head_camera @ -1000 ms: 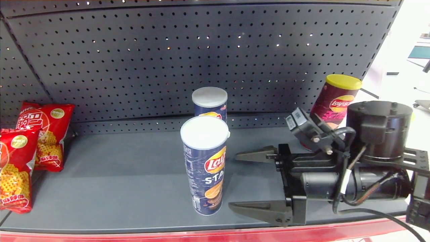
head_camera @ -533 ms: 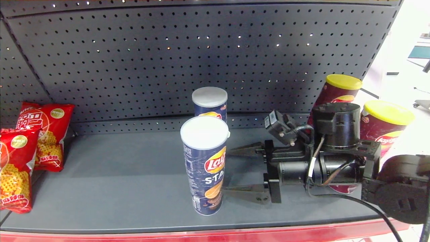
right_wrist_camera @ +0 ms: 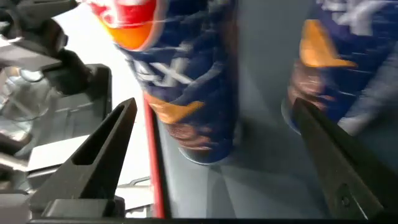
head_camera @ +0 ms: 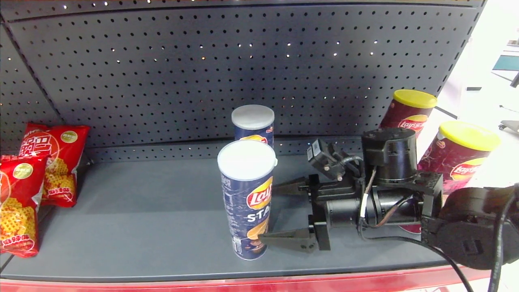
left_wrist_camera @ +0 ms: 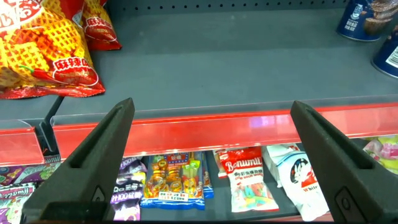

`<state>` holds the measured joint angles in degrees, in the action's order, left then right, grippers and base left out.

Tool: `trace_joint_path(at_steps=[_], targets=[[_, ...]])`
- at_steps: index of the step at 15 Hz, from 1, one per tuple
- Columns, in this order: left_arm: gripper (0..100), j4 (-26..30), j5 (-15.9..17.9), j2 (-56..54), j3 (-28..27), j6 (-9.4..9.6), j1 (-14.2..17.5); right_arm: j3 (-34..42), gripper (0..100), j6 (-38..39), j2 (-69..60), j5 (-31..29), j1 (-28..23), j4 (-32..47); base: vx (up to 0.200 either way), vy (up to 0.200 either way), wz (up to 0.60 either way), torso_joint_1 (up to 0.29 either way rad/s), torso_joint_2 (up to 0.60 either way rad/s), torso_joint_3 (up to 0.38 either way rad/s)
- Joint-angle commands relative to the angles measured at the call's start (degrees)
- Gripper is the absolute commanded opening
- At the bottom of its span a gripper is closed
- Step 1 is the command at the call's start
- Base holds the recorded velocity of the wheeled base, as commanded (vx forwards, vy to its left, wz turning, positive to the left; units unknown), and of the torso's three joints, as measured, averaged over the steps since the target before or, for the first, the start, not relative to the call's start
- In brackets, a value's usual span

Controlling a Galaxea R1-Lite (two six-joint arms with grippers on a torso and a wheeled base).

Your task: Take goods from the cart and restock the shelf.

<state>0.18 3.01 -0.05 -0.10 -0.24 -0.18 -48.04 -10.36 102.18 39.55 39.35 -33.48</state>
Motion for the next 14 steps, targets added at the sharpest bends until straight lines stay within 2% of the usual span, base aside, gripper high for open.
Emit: trace_joint_path(at_steps=[1, 5, 14], targets=[[100, 0.0, 0.1, 0.0, 0.0, -0.02, 0.0, 0.5, 100, 0.2, -0.7, 0.0, 1.2, 0.1, 0.0, 0.0, 0.0, 0.0, 0.0, 0.0], [100, 0.0, 0.0, 0.0, 0.0, -0.02, 0.0, 3.2, 100, 1.5, -3.5, -0.3, 4.3, 0.3, 0.0, 0.0, 0.0, 0.0, 0.0, 0.0], [100, 0.0, 0.0, 0.0, 0.0, -0.02, 0.0, 5.9, 100, 1.9, -6.0, -0.6, 5.4, 0.3, 0.0, 0.0, 0.0, 0.0, 0.0, 0.0]])
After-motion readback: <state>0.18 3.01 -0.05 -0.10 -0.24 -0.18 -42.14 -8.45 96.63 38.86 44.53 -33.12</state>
